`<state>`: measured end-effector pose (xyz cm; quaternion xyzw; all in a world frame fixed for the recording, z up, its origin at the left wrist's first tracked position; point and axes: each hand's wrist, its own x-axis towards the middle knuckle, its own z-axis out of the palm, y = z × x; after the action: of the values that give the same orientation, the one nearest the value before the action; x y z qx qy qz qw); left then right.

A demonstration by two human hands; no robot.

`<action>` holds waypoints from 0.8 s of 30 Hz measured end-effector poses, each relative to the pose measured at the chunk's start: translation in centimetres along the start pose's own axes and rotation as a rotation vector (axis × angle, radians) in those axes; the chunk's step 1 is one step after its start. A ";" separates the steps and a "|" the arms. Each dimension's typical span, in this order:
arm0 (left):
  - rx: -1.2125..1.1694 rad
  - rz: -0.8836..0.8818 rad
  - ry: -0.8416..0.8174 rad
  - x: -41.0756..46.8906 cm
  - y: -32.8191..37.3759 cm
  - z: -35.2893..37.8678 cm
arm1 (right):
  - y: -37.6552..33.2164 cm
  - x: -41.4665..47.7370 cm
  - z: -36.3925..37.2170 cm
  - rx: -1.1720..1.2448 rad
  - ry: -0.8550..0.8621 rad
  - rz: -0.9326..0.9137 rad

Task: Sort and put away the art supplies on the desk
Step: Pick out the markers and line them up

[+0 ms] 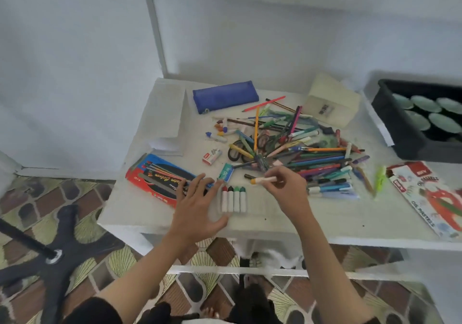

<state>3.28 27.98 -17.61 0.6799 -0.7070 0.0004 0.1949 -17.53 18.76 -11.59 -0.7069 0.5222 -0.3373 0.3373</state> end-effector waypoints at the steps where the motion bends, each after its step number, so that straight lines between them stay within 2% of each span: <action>1: 0.013 -0.006 0.012 0.1 -0.1 0.0 | 0.4 -0.7 0.1 0.003 0.014 0.012; 5: 0.000 0.000 0.024 0.2 -0.1 -0.1 | 1.1 -3.1 0.6 -0.034 0.063 0.009; 16: -0.009 0.002 0.000 0.4 -0.3 -0.2 | -0.1 -5.3 2.5 -0.109 -0.093 -0.086; 24: -0.028 0.006 0.017 0.4 -0.5 -0.2 | 0.3 -4.6 3.4 -0.190 -0.109 -0.044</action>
<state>3.77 27.60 -17.45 0.6748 -0.7074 -0.0032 0.2104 -15.90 23.54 -14.21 -0.7643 0.5172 -0.2544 0.2893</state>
